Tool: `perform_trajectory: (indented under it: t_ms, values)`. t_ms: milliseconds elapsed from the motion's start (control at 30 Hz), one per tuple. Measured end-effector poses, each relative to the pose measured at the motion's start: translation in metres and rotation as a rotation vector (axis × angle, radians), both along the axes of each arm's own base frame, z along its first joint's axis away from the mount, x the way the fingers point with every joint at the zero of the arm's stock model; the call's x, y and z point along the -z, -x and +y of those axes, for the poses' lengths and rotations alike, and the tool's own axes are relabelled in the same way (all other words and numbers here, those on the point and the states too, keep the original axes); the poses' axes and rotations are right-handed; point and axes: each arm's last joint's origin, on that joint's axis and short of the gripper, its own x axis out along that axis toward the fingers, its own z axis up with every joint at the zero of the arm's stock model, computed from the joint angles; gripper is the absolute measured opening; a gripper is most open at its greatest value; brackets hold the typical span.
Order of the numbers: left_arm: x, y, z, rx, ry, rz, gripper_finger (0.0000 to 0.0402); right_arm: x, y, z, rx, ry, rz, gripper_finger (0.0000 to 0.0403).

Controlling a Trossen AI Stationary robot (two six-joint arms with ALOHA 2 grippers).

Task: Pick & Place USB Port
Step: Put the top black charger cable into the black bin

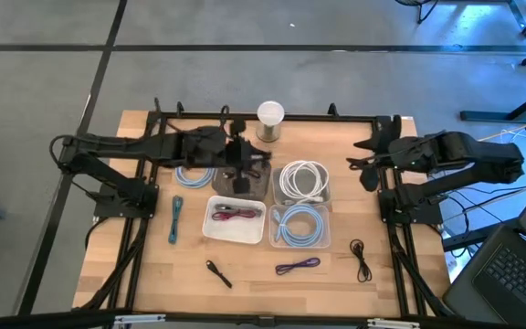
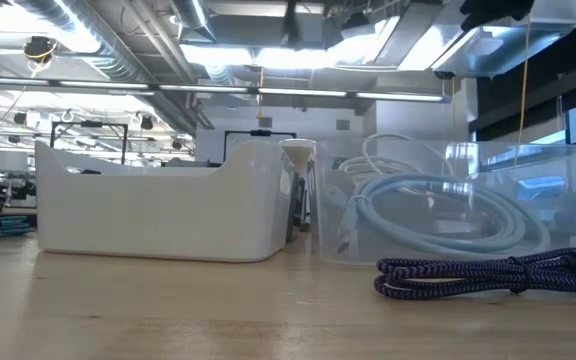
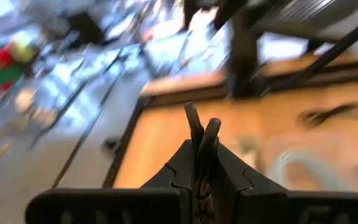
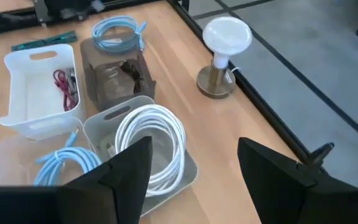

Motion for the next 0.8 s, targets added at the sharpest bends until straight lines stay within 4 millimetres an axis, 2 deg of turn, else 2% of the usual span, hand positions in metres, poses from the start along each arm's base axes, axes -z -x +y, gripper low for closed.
perform_trajectory:
  t_ms: [67, 267, 400, 600, 800]
  values:
    - [0.001, 0.004, 0.009, -0.077, 0.003, 0.090, 0.0018, -0.002, 0.004, -0.001, 0.007, -0.011, -0.019, 0.0240]
    - [0.025, 0.018, 0.036, -0.227, 0.063, 0.352, 0.0018, -0.003, 0.007, -0.001, 0.011, -0.018, -0.036, 0.0241]
    - [0.044, 0.019, 0.053, -0.285, 0.082, 0.499, 0.0018, -0.003, 0.007, -0.001, 0.010, -0.016, -0.035, 0.0241]
    - [0.076, -0.001, 0.069, -0.253, 0.126, 0.627, 0.0018, -0.003, 0.005, -0.001, 0.012, -0.018, -0.034, 0.0241]
    - [0.123, -0.024, 0.066, -0.184, 0.178, 0.818, 0.0018, -0.003, 0.005, -0.001, 0.012, -0.018, -0.034, 0.0241]
